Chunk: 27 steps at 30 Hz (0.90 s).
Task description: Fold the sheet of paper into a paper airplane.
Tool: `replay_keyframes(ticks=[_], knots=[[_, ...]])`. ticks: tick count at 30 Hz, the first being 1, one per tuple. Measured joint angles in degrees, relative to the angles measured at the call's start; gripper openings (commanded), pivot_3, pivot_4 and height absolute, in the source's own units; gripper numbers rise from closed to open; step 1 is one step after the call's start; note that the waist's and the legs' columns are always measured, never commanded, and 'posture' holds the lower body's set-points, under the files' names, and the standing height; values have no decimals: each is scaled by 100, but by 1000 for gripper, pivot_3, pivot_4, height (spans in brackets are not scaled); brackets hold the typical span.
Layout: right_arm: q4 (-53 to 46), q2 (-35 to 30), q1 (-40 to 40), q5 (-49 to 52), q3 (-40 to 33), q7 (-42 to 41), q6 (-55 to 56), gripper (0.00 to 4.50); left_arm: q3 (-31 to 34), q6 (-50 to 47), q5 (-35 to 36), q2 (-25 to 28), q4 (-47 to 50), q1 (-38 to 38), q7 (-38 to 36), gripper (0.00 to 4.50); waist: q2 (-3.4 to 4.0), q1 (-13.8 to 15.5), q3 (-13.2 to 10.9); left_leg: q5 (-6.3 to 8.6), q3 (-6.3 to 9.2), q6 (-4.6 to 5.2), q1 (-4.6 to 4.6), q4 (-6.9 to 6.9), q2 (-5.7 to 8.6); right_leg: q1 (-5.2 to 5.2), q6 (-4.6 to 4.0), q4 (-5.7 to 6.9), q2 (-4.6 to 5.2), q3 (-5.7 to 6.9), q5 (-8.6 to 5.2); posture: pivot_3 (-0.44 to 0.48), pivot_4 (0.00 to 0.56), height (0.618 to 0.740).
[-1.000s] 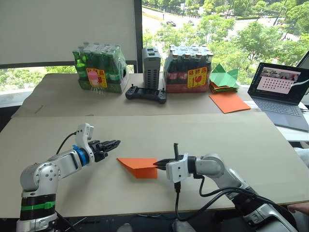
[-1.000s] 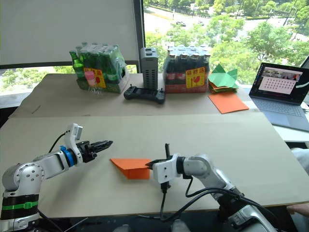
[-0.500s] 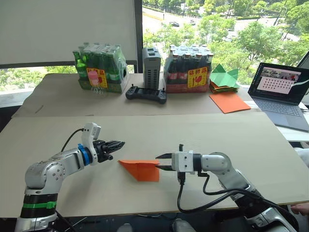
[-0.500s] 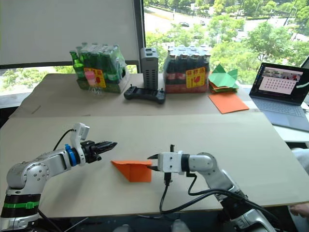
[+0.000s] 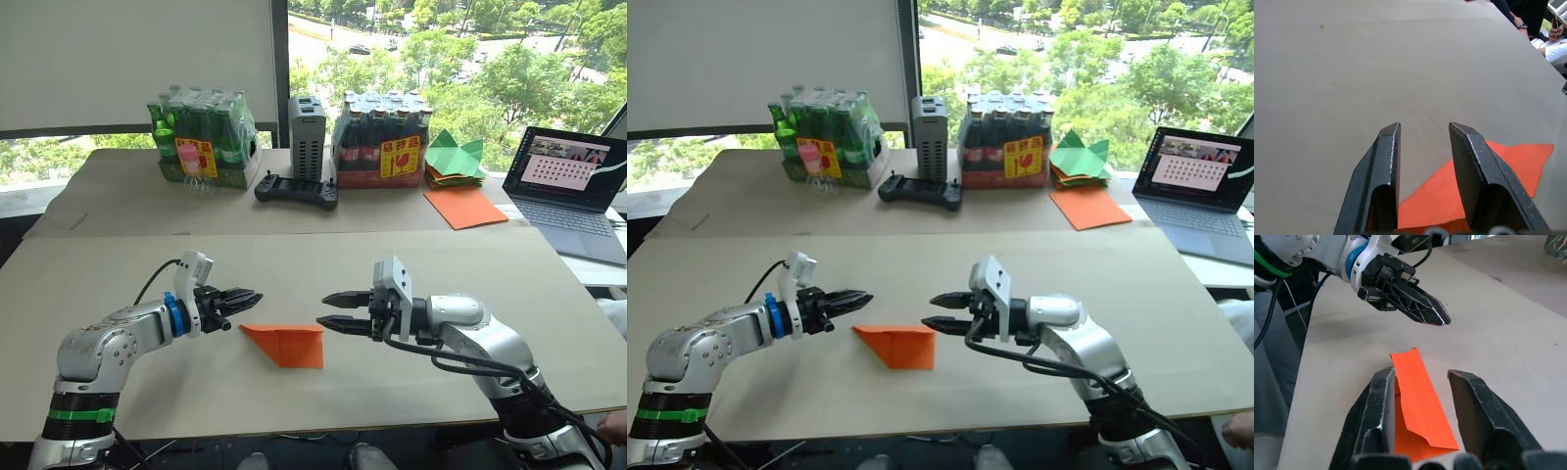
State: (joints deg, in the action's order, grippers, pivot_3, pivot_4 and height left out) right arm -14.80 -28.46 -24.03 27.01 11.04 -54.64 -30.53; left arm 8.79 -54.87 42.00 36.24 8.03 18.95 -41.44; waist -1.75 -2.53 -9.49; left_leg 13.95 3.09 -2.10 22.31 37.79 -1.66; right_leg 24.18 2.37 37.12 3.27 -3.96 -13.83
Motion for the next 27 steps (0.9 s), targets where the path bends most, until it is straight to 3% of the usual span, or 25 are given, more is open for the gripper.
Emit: replay_keyframes(ticks=[2, 5, 16, 19, 27], knots=[[-72, 1, 0, 34, -17, 78, -121, 115, -49, 17, -65, 0, -11, 0, -51, 3474, 0, 3, 0, 0, 0, 0, 1, 0, 0, 0, 0, 0, 0, 0, 0, 0, 150, 740], [-155, 2, 14, 35, -22, 174, -225, 0, -172, 202, -259, 6, -120, 8, -132, 4489, 0, 2, 0, 0, 0, 0, 0, 0, 0, 0, 0, 0, 0, 0, 0, 0, 150, 740], [-365, 82, 141, 33, -23, 509, -354, 0, -802, 896, -1006, 158, -615, 0, -761, 4489, 0, 2, 0, 0, -1, 0, 2, 0, 0, 1, 0, 0, 0, 0, 0, 0, 150, 740], [-385, 83, 233, 33, -23, 576, -387, 0, -788, 927, -1028, 130, -681, 28, -831, 3673, 0, 3, 0, 0, -1, 0, 2, 0, 0, 2, 0, 0, 0, 0, 0, 0, 150, 740], [-491, 95, 271, 31, -22, 717, -390, 0, -712, 848, -906, 78, -664, 115, -1057, 972, 0, -2, 0, 0, 0, 1, 2, 0, -1, 2, 1, 0, -1, 0, 0, 0, 150, 740]])
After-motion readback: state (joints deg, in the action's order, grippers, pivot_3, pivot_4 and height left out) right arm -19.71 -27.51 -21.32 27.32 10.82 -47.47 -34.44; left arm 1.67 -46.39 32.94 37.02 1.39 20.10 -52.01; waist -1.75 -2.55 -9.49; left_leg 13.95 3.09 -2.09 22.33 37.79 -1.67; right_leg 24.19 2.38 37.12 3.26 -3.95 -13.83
